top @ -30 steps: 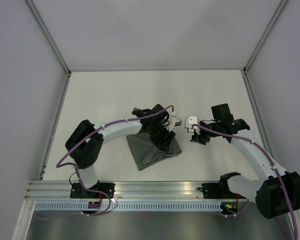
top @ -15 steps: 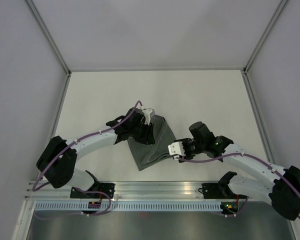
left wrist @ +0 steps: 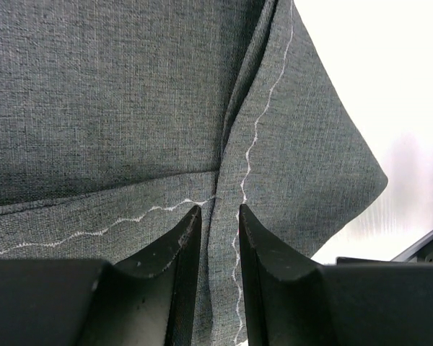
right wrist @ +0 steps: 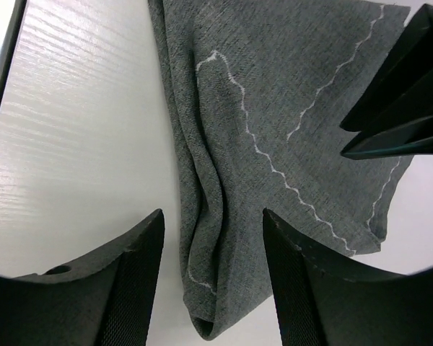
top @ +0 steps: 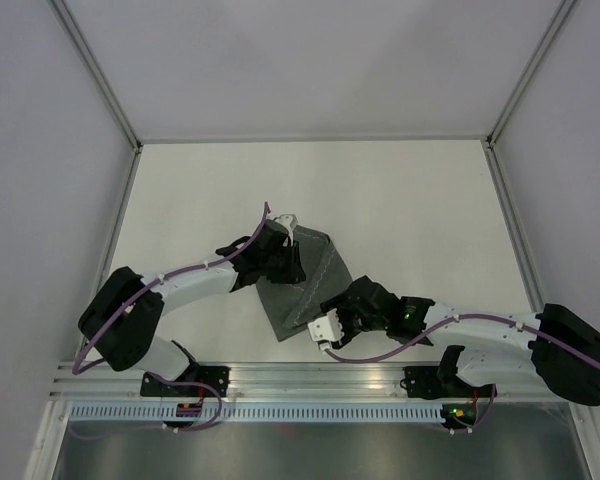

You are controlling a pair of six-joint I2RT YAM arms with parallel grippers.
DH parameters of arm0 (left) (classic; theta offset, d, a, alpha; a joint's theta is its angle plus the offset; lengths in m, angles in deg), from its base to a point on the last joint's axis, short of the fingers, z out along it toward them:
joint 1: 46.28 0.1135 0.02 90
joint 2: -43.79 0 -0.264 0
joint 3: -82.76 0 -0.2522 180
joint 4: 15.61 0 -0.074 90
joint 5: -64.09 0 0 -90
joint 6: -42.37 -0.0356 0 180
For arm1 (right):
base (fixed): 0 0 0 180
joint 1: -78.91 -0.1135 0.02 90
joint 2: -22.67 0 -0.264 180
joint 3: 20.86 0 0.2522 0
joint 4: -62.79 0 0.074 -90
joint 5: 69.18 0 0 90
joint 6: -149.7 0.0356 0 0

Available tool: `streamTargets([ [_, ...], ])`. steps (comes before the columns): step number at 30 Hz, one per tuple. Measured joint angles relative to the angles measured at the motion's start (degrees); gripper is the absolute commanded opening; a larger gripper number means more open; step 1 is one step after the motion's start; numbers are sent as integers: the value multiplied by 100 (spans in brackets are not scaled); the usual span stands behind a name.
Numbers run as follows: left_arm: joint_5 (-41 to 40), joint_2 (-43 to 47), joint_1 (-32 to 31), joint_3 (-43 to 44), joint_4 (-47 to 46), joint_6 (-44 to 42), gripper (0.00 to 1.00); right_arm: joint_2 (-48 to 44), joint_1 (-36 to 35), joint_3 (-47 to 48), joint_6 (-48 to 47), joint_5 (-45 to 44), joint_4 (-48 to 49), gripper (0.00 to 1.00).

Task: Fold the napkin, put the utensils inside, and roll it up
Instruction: Roll the napkin with the utensil

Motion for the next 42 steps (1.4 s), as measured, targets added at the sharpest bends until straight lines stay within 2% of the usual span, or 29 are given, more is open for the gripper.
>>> streamTargets([
  [9,-63,39,0,0,-61,50,33,474,-208,-227,28,-671,846,67],
  [21,-68,81,55,-44,-111,50,33,776,-409,-334,170,-774,1231,65],
  [32,-63,103,66,-188,-138,50,33,1091,-522,-474,190,-938,1749,55],
  [33,-63,103,68,-188,-140,50,33,1093,-535,-479,195,-949,1759,51],
  [35,-61,103,81,-188,-140,50,33,1134,-544,-479,192,-966,1768,51],
  [42,-59,227,122,-188,-131,50,33,1322,-575,-450,116,-994,1895,39],
])
